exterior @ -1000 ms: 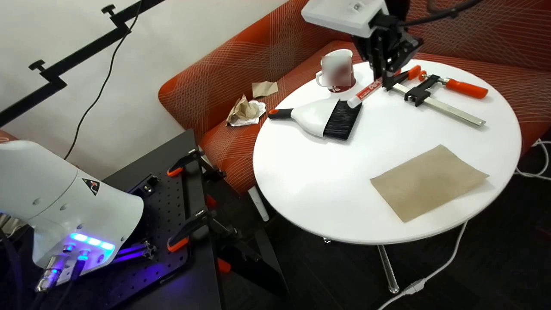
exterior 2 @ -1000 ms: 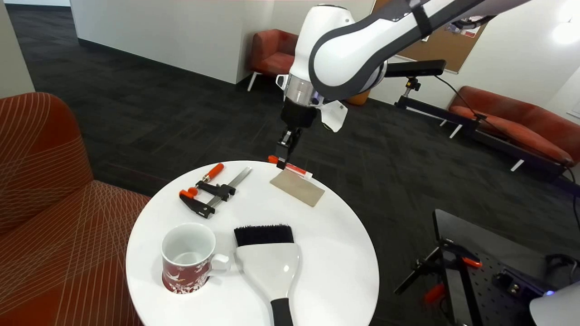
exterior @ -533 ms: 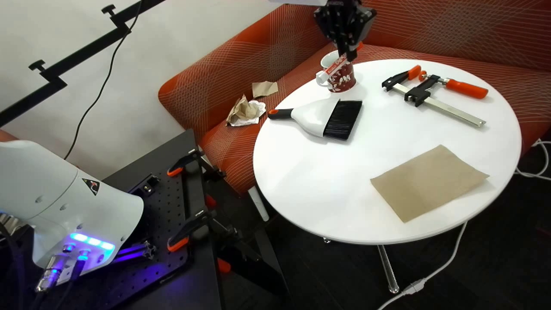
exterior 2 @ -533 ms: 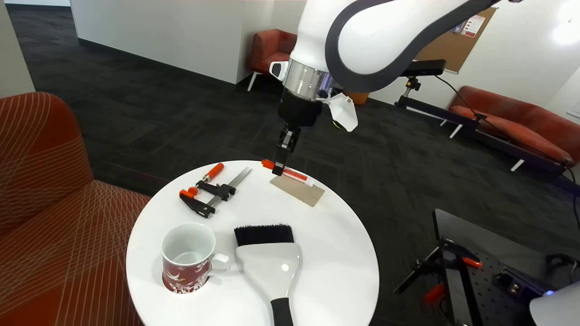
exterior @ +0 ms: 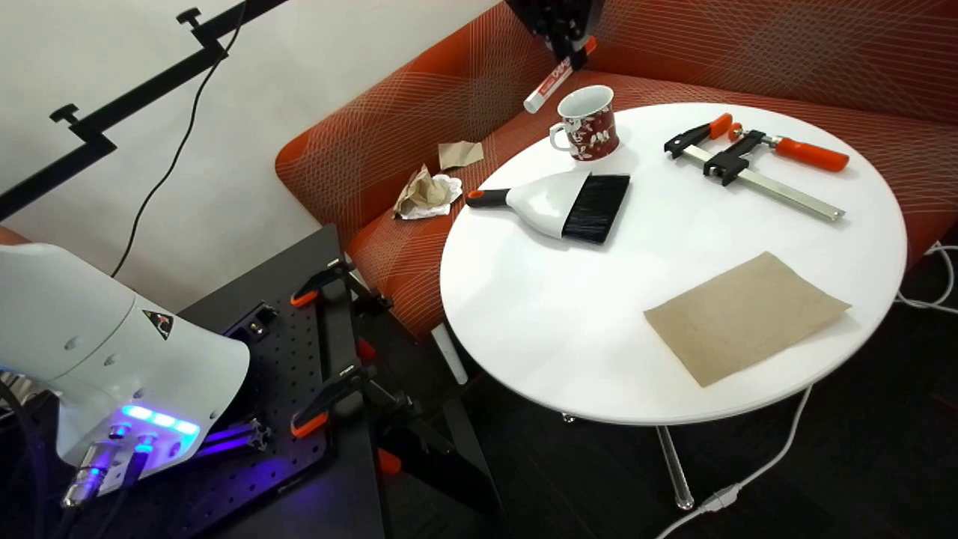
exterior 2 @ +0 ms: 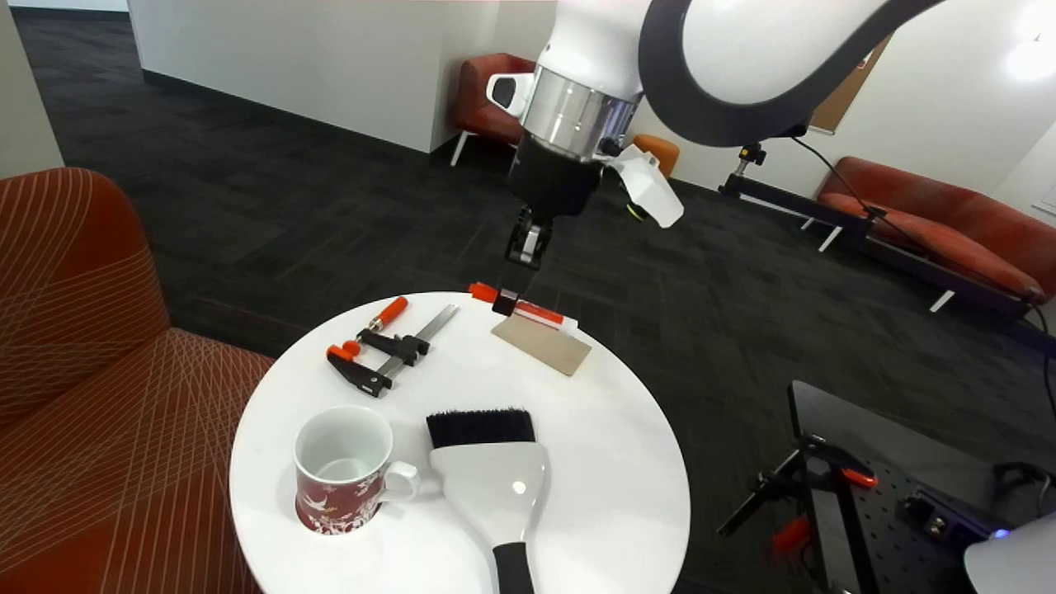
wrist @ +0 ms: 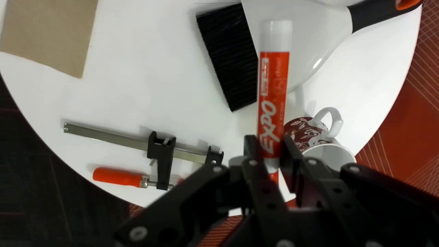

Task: Put the marker in the mug

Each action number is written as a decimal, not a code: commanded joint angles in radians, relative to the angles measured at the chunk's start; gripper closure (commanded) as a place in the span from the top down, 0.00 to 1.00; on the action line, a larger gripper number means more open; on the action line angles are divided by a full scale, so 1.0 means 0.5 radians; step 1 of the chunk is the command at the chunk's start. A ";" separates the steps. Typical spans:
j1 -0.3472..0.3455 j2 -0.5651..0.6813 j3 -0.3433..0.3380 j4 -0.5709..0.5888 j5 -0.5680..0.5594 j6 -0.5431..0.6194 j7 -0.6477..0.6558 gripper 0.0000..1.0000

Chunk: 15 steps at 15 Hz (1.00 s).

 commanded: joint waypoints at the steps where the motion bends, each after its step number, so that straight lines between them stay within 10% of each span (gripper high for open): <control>1: -0.004 -0.007 0.005 -0.003 -0.006 -0.007 0.005 0.19; 6: -0.004 -0.009 0.002 -0.011 -0.008 -0.007 0.005 0.19; 7: -0.004 -0.009 0.002 -0.011 -0.008 -0.007 0.005 0.05; 15: -0.190 0.091 0.258 0.076 0.382 0.086 -0.688 0.05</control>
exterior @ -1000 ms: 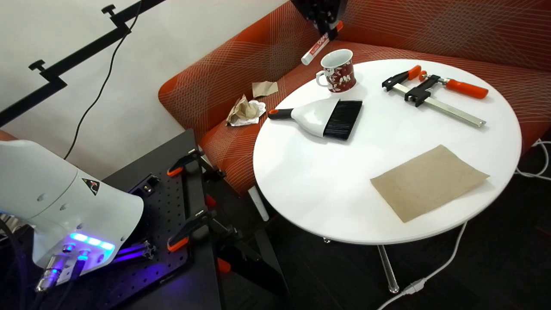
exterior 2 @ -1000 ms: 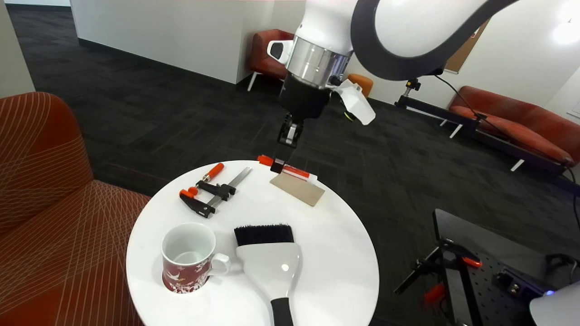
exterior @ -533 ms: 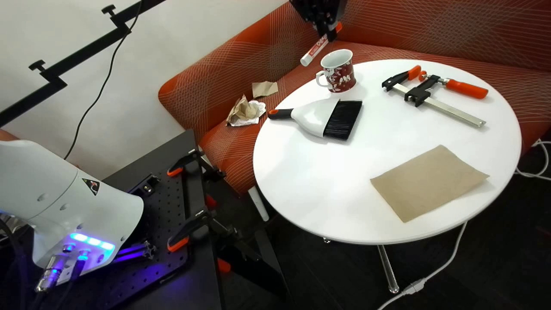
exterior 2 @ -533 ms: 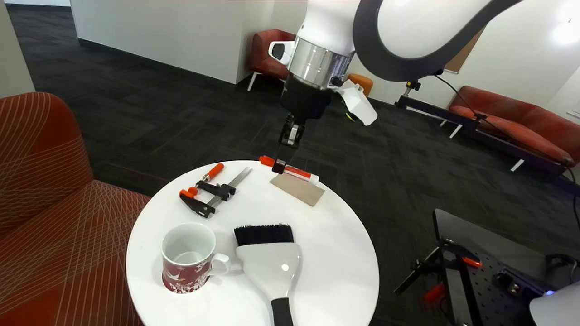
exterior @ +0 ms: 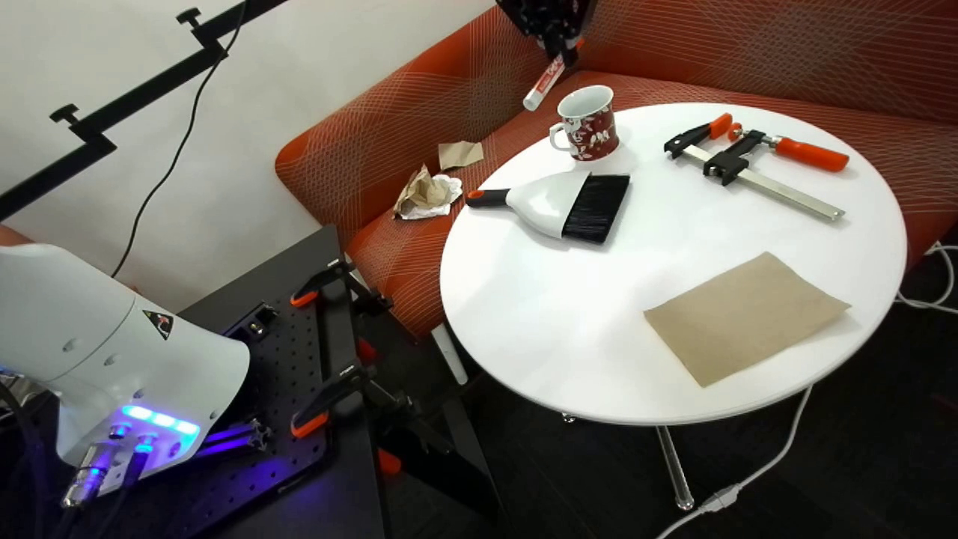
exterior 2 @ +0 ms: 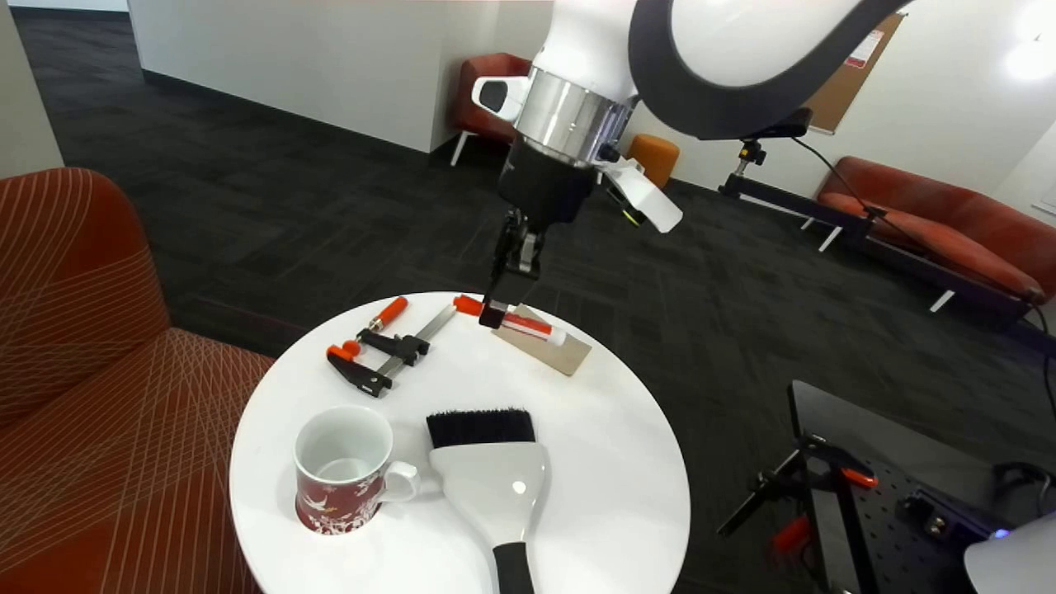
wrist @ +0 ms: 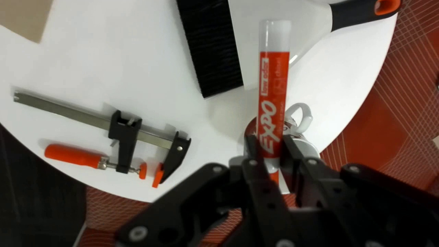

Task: Put the marker in the mug

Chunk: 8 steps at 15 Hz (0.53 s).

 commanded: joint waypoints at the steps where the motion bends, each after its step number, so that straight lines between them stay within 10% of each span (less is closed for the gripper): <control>1: -0.152 0.087 0.181 0.088 0.246 0.064 -0.415 0.05; 8: -0.318 0.293 0.369 0.277 0.655 0.052 -1.162 0.05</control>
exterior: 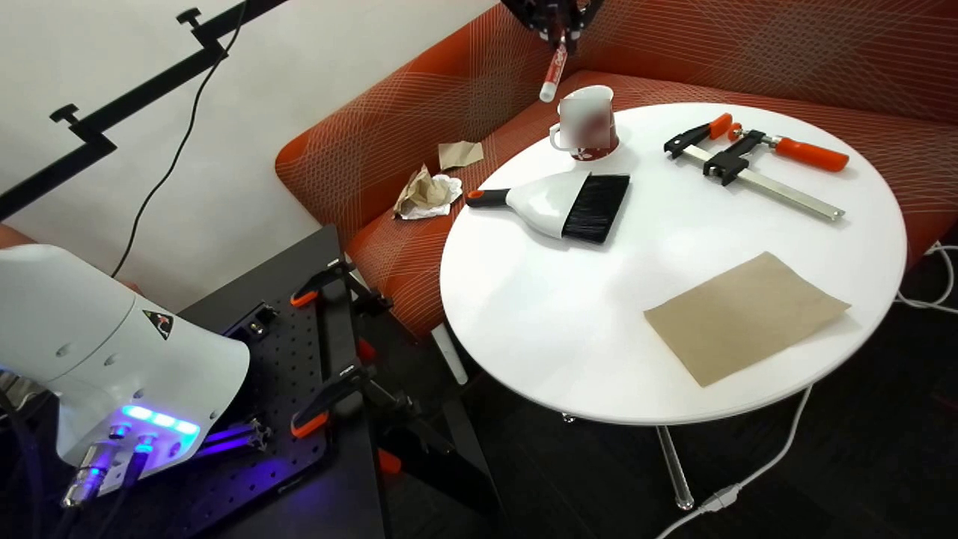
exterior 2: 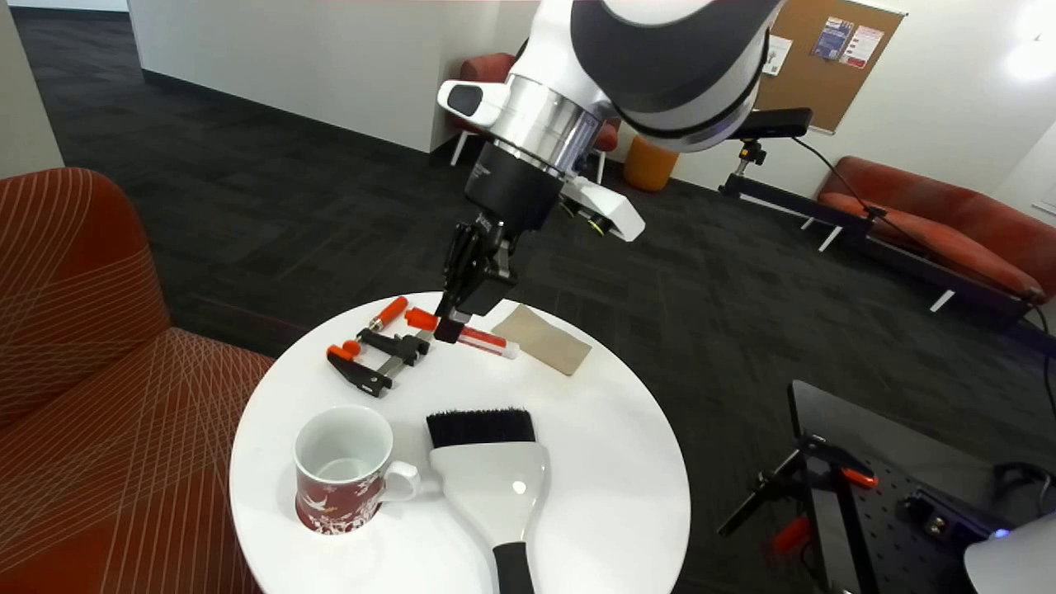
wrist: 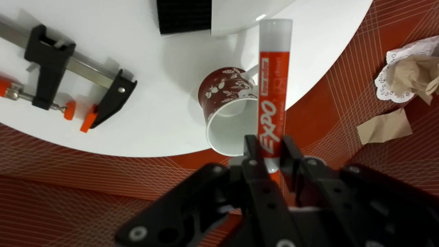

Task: Put the marker in the mug

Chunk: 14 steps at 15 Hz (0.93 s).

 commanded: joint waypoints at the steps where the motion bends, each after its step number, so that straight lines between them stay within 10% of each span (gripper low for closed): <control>1: -0.106 0.133 0.117 0.140 0.196 0.031 -0.367 0.05; 9: -0.220 0.291 0.308 0.327 0.679 -0.048 -1.273 0.05; 14: -0.089 0.258 0.159 0.288 0.703 -0.050 -1.246 0.19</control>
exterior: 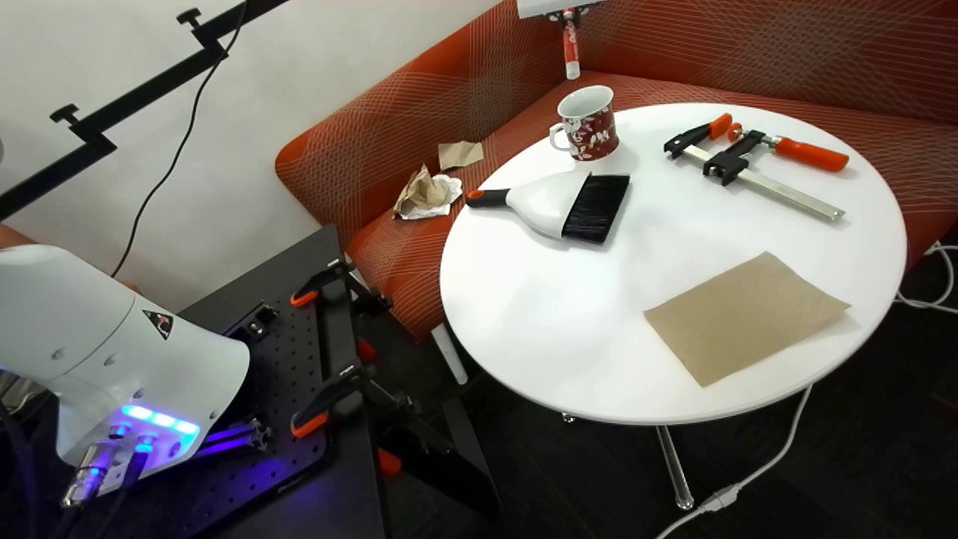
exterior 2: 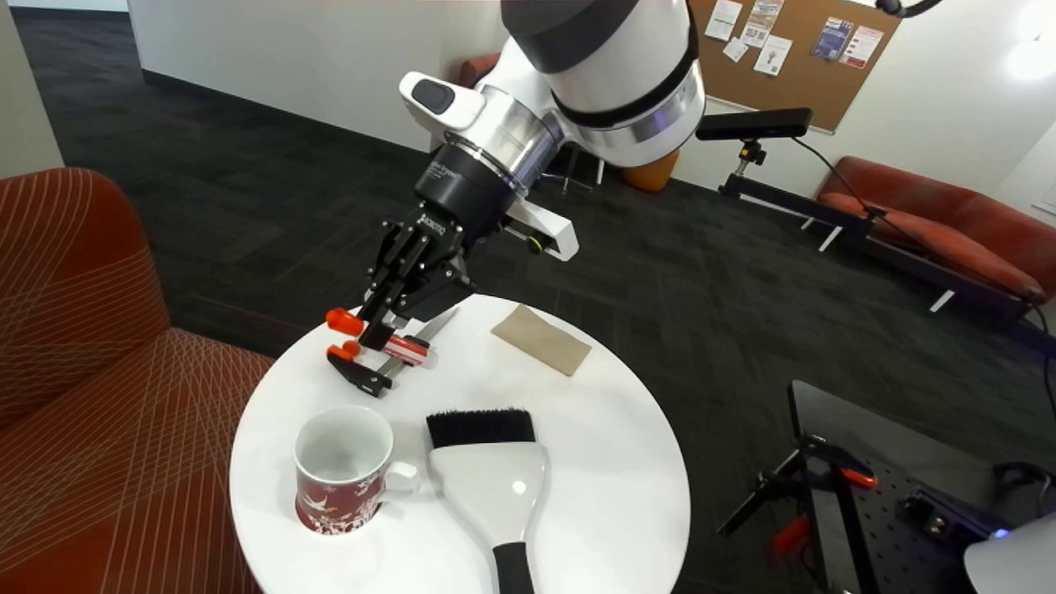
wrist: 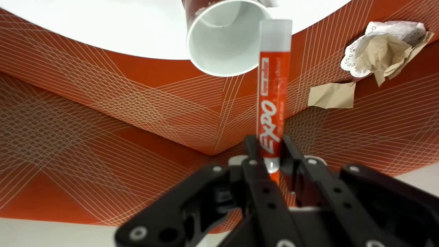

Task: Put the marker in the mug

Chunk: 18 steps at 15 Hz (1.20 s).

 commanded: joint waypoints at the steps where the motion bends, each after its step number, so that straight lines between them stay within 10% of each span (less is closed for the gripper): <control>1: 0.063 -0.012 -0.071 0.008 0.050 -0.023 -0.025 0.19; 2: 0.064 -0.012 -0.074 0.008 0.049 -0.023 -0.025 0.05; 8: -0.035 0.134 0.031 0.134 0.425 -0.096 -0.645 0.05; 18: 0.065 0.434 -0.247 0.446 0.816 -0.829 -1.275 0.05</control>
